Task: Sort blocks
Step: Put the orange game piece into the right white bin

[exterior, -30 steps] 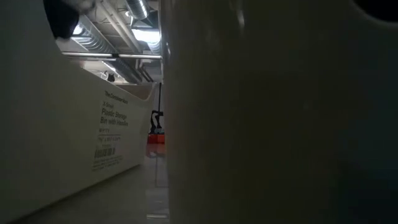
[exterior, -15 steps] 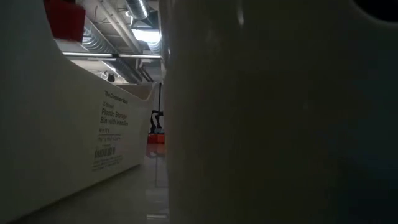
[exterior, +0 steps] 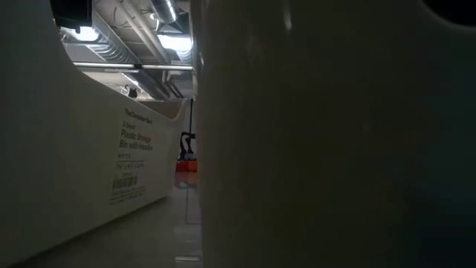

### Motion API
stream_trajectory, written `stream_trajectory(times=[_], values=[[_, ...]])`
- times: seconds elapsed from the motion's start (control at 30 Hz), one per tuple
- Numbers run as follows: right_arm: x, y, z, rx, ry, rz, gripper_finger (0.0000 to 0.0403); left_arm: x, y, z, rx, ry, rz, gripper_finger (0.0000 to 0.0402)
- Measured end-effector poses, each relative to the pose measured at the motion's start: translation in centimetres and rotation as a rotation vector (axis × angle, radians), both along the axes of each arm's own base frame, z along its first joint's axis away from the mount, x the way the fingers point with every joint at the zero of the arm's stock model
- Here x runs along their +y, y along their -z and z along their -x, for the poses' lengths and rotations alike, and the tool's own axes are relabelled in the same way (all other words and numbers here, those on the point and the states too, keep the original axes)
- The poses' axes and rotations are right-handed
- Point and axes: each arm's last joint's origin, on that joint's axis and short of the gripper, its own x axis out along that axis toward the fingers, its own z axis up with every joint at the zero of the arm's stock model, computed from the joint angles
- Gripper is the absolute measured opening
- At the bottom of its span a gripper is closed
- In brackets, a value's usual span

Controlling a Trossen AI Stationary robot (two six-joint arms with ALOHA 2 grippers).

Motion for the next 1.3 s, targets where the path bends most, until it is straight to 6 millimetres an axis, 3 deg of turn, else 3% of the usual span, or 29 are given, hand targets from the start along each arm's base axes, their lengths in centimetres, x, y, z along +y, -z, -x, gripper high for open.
stream_trajectory(times=[0.17,0.37,0.53,0.77,0.93,1.1,1.3], values=[[0.0,0.0,0.0,0.001,0.0,0.0,0.0276,0.2,-0.1,0.0,0.018,0.073,0.018,0.0191],[0.0,0.1,0.2,0.018,0.0,-0.005,0.0276,1.8,-1.4,0.8,0.056,0.044,0.046,0.0181],[0.1,0.1,0.3,0.03,0.0,-0.007,0.0276,4.2,-2.5,2.6,0.134,-0.015,0.007,0.0174],[0.1,0.2,0.5,0.052,0.0,-0.013,0.0276,7.7,-3.0,6.3,0.382,-0.217,-0.048,0.0172],[0.1,0.2,0.5,0.053,0.0,-0.013,0.0276,9.0,-2.8,8.1,0.526,-0.351,-0.097,0.0172],[0.1,0.2,0.5,0.053,0.0,-0.013,0.0276,9.6,-2.2,8.4,0.519,-0.419,-0.217,0.0172],[0.1,0.2,0.5,0.055,-0.001,-0.013,0.0276,10.2,-0.5,8.7,0.558,-0.507,-0.222,0.0172]])
